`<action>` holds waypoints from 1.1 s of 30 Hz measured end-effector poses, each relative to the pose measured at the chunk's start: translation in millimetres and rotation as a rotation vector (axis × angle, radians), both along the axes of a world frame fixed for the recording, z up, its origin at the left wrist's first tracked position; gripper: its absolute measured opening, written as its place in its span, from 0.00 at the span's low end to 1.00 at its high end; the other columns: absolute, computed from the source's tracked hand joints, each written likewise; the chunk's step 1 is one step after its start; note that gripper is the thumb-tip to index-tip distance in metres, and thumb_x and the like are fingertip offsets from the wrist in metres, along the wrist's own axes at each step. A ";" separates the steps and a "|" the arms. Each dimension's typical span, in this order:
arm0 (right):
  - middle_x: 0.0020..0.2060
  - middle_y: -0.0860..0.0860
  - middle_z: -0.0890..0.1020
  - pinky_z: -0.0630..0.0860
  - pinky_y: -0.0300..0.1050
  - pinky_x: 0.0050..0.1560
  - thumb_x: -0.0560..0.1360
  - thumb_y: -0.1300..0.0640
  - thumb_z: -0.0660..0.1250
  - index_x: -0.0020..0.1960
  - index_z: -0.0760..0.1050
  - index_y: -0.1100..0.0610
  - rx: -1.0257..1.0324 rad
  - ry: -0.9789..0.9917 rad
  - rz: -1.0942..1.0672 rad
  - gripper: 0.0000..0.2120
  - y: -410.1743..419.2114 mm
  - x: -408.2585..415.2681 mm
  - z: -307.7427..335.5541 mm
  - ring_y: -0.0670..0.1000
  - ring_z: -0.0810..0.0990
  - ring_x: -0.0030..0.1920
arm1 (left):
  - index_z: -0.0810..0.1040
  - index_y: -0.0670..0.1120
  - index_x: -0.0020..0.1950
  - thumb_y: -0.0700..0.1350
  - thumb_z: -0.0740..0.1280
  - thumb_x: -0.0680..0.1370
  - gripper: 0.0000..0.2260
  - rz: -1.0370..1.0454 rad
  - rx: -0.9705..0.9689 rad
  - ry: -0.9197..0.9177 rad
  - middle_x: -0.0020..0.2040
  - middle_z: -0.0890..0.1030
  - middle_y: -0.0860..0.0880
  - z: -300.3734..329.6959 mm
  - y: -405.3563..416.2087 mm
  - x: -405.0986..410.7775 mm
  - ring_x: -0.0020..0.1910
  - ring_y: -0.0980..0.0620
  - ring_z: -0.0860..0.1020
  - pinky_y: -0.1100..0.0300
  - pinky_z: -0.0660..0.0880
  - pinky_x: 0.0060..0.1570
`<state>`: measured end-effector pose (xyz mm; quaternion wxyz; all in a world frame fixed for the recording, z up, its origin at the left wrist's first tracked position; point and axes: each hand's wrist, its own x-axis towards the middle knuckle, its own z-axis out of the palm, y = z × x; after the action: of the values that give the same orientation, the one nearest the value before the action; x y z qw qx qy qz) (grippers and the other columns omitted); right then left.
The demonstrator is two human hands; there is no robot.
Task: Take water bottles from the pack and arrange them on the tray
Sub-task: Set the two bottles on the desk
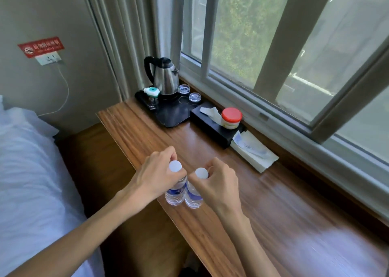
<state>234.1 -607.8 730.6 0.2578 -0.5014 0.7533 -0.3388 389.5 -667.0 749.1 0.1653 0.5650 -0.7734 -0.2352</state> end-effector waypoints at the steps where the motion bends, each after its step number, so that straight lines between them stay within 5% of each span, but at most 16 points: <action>1: 0.32 0.47 0.78 0.71 0.40 0.31 0.64 0.41 0.71 0.40 0.73 0.52 0.008 -0.004 -0.003 0.16 -16.6 -1.3 -1.0 0.47 0.77 0.34 | 0.68 0.49 0.39 0.52 0.71 0.72 0.13 -0.002 0.005 0.007 0.31 0.75 0.51 -2.8 -15.6 -1.9 0.31 0.51 0.75 0.59 0.68 0.27; 8: 0.35 0.47 0.81 0.69 0.42 0.34 0.64 0.43 0.70 0.41 0.74 0.51 0.103 -0.081 -0.150 0.13 -106.5 0.1 -16.3 0.50 0.79 0.39 | 0.71 0.49 0.41 0.53 0.71 0.69 0.12 -0.001 0.034 0.004 0.34 0.77 0.51 -25.3 -121.5 -12.6 0.36 0.49 0.75 0.62 0.61 0.28; 17: 0.38 0.48 0.83 0.71 0.44 0.40 0.62 0.42 0.69 0.42 0.76 0.52 0.120 -0.071 -0.486 0.16 -190.7 8.6 -29.1 0.52 0.80 0.43 | 0.70 0.48 0.41 0.52 0.70 0.68 0.12 -0.277 0.070 0.004 0.38 0.79 0.50 -42.7 -240.4 -36.0 0.40 0.42 0.76 0.55 0.66 0.36; 23: 0.38 0.47 0.82 0.68 0.44 0.37 0.63 0.44 0.69 0.41 0.76 0.53 0.148 -0.067 -0.689 0.14 -219.5 5.4 -32.0 0.53 0.79 0.42 | 0.70 0.47 0.43 0.50 0.68 0.70 0.10 -0.503 0.065 0.017 0.38 0.77 0.50 -48.1 -280.1 -55.1 0.39 0.43 0.75 0.52 0.67 0.36; 28: 0.40 0.50 0.83 0.68 0.44 0.41 0.58 0.38 0.62 0.43 0.76 0.55 0.165 -0.045 -0.757 0.24 -230.0 0.8 -28.8 0.55 0.79 0.45 | 0.71 0.45 0.44 0.50 0.69 0.71 0.11 -0.611 0.067 0.026 0.40 0.80 0.47 -52.2 -299.5 -76.0 0.41 0.41 0.77 0.53 0.67 0.38; 33: 0.39 0.51 0.80 0.66 0.45 0.40 0.67 0.45 0.69 0.44 0.74 0.58 0.176 0.019 -0.736 0.16 -235.1 -0.8 -26.7 0.55 0.76 0.42 | 0.70 0.46 0.43 0.49 0.69 0.70 0.11 -0.626 0.101 0.062 0.39 0.80 0.47 -57.1 -311.2 -82.4 0.42 0.41 0.78 0.53 0.68 0.38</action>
<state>233.3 -842.8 703.9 0.1539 -0.1760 0.9116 -0.3380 307.1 -978.2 692.0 0.0804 0.2996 -0.8916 -0.3298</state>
